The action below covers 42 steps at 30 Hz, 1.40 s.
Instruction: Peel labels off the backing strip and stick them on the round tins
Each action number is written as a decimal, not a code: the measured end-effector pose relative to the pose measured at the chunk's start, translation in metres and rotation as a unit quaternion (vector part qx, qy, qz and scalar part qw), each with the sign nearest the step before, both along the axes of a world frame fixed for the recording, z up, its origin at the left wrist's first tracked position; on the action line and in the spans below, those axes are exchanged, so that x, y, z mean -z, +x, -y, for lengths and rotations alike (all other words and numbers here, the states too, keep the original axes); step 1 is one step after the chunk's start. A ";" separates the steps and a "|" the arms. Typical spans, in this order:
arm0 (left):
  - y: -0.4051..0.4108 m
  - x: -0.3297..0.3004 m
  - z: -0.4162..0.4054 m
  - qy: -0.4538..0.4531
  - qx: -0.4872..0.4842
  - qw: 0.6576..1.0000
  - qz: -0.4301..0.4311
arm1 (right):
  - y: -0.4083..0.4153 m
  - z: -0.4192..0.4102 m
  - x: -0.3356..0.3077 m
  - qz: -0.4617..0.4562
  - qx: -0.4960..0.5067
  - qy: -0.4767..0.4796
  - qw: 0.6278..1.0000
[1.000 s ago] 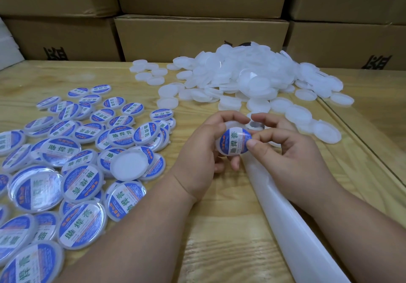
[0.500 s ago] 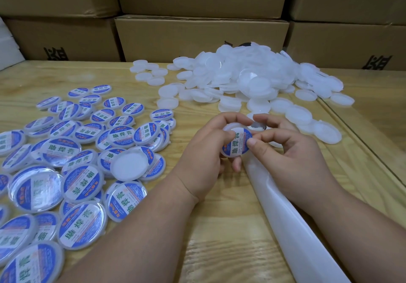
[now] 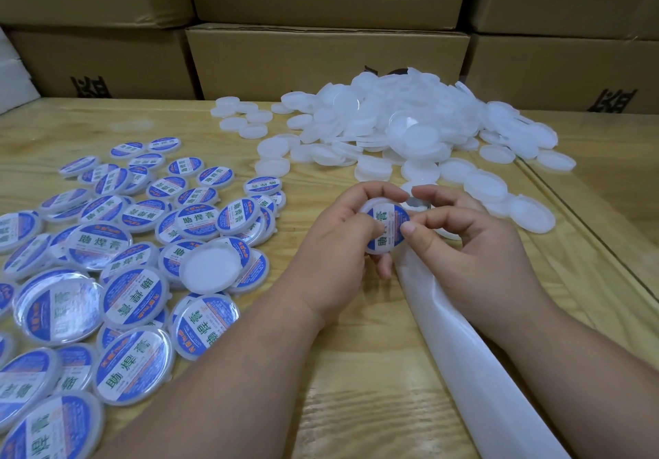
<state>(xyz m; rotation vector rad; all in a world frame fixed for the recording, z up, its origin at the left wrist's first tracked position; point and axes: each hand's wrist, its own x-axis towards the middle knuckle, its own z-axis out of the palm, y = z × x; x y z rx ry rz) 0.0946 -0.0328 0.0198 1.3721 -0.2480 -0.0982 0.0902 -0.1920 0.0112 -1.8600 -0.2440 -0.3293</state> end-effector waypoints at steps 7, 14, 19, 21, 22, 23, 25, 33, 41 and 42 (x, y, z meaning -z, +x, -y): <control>0.002 0.002 -0.002 -0.006 -0.053 0.998 -0.011 | -0.001 -0.001 0.004 0.021 -0.036 -0.002 0.999; 0.005 0.007 -0.005 -0.005 -0.108 0.994 0.010 | 0.002 0.004 0.002 0.023 0.045 0.064 0.997; 0.009 0.009 -0.010 -0.008 -0.142 0.990 0.005 | 0.004 0.005 0.002 0.020 0.052 0.072 0.996; 0.008 0.007 -0.010 0.002 -0.139 0.990 0.002 | 0.004 0.005 0.003 0.018 0.056 0.070 0.996; 0.008 0.006 -0.010 0.003 -0.134 0.991 -0.003 | 0.004 0.005 0.003 0.017 0.061 0.068 0.996; 0.008 0.005 -0.010 0.005 -0.132 0.991 -0.012 | 0.004 0.006 0.003 0.018 0.071 0.065 0.995; 0.008 0.003 -0.010 0.007 -0.149 0.988 -0.036 | 0.006 0.008 0.003 0.023 0.098 0.051 0.994; 0.019 0.008 -0.009 -0.117 -0.257 0.956 -0.084 | 0.016 0.026 0.004 -0.004 0.219 -0.090 0.971; 0.023 0.003 -0.018 -0.275 -0.229 0.926 -0.120 | 0.016 0.023 -0.002 -0.149 0.232 -0.331 0.902; 0.023 0.002 -0.019 -0.297 -0.226 0.920 -0.118 | 0.016 0.023 -0.002 -0.157 0.229 -0.341 0.898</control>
